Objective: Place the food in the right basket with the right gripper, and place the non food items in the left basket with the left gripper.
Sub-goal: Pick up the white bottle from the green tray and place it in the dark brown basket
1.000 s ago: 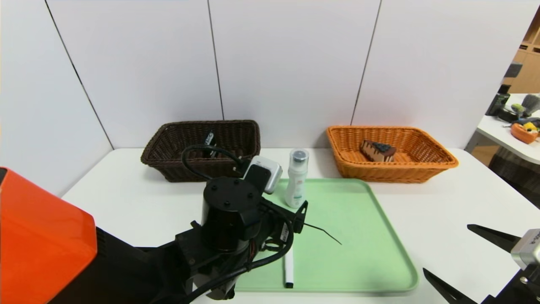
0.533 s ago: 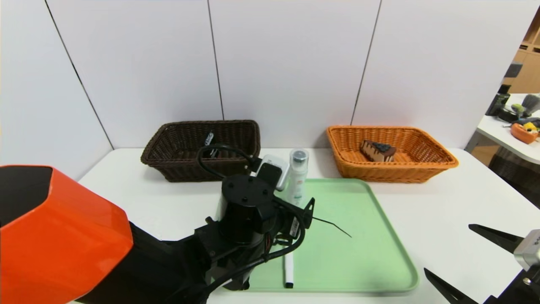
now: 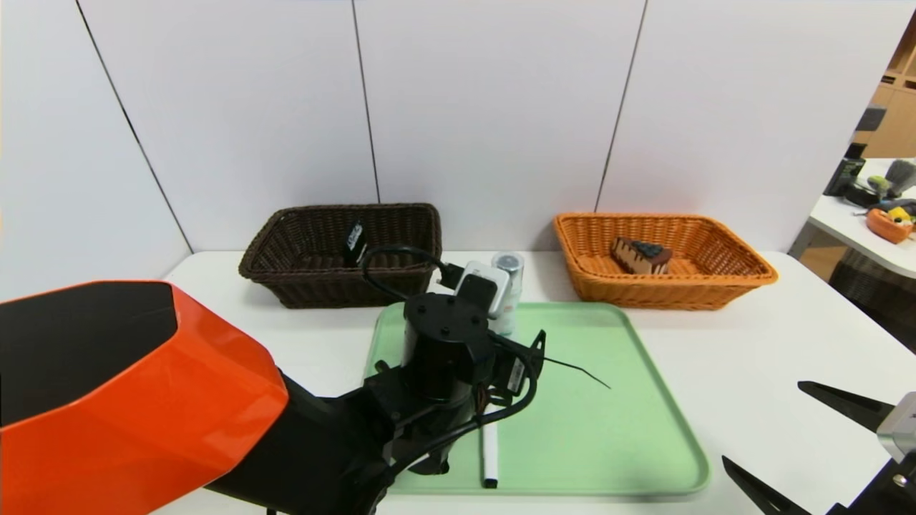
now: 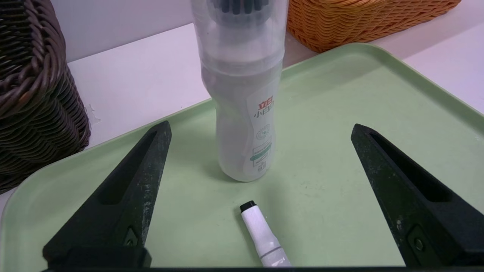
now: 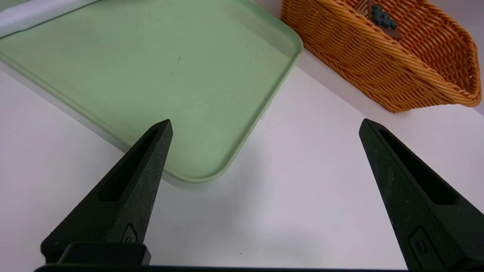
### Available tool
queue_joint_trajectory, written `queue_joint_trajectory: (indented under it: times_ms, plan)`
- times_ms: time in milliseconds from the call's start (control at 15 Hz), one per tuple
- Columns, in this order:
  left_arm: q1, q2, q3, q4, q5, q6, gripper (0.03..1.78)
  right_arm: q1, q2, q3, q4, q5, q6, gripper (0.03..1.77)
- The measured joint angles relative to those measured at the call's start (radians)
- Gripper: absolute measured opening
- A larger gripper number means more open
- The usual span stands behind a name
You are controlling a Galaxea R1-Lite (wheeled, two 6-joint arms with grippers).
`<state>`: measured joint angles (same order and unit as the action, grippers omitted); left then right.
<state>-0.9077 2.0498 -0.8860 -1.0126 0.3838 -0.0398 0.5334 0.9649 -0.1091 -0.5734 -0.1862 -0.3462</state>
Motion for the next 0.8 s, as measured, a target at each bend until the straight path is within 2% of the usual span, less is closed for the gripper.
queue_joint_trajectory:
  times_ms: [800]
  plan:
    - [0.042, 0.109, -0.14, 0.009, -0.003, 0.008, 1.69, 0.0, -0.007, -0.001, 0.003, 0.001, -0.001, 1.7]
